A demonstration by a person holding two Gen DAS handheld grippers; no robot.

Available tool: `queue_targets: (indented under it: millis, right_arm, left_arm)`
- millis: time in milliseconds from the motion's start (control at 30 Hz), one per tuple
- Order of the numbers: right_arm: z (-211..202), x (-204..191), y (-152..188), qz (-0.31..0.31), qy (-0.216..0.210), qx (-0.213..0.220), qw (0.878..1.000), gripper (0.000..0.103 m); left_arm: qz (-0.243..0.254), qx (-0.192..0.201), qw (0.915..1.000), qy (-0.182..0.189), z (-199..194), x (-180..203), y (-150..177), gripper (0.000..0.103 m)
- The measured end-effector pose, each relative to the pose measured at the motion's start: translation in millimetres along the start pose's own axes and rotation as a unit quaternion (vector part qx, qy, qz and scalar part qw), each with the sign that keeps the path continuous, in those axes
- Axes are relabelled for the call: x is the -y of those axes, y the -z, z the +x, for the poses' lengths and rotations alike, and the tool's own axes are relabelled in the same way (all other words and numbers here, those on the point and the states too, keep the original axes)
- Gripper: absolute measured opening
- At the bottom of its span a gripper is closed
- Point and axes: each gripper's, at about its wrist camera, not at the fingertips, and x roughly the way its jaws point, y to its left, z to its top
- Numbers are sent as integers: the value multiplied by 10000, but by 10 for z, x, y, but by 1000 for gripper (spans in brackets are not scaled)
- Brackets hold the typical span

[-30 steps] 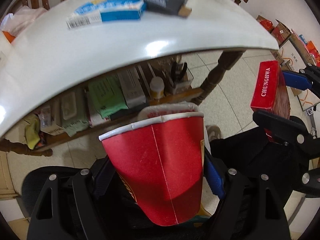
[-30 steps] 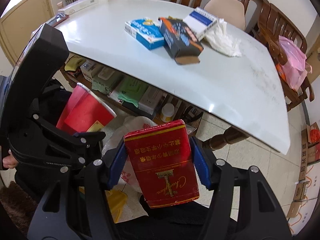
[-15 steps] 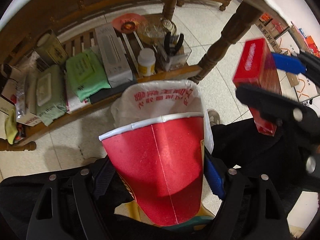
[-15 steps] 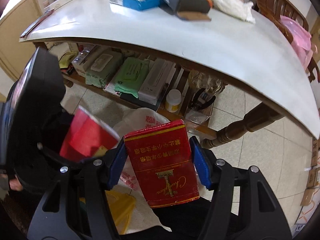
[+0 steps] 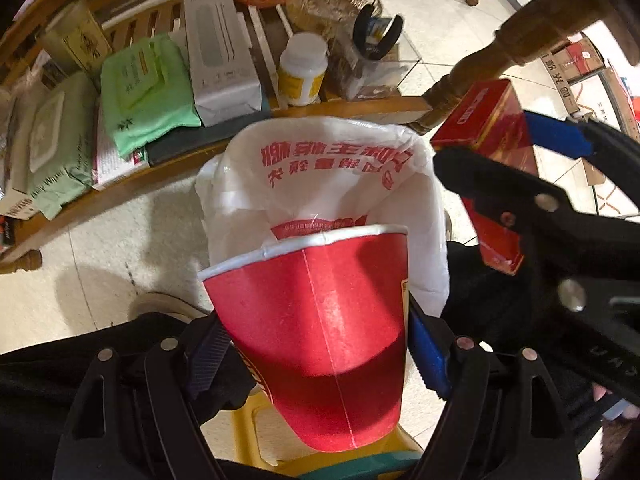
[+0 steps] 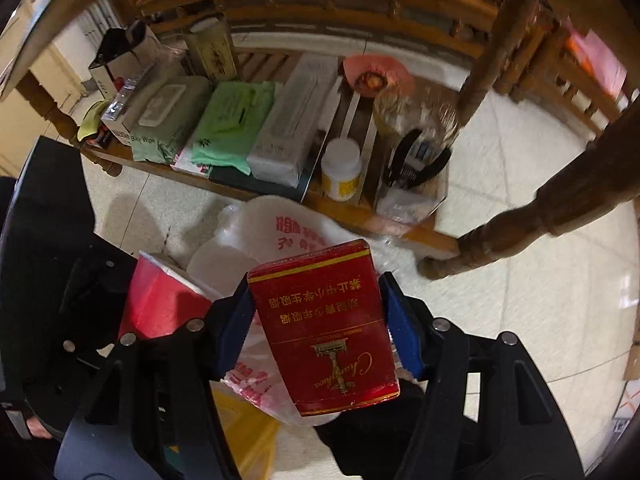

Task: Collect trash
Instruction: 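Open the left tool over the bag while the right tool releases the red box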

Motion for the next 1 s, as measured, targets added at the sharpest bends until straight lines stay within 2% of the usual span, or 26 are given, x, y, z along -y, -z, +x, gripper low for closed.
queue_targets:
  millis: [167, 533, 733, 800, 1000]
  right_arm:
    - [328, 13, -18, 70, -19, -271, 9996, 61]
    - [905, 232, -85, 437, -48, -762, 9961, 61]
    - [1046, 217, -85, 340, -22, -897, 9954, 61]
    - [1056, 219, -87, 317, 26, -918, 9953, 66]
    - [1084, 209, -86, 277, 18, -929, 9953, 68]
  left_arm:
    - [-43, -215, 9997, -62, 227, -40, -60, 77]
    - [-384, -730, 9966, 57, 723, -152, -240, 78]
    - [-478, -927, 9945, 51, 937, -181, -290, 80]
    - [-487, -1032, 9934, 87, 984, -176, -301, 82]
    - [-483, -1078, 9930, -66, 1002, -169, -300, 84]
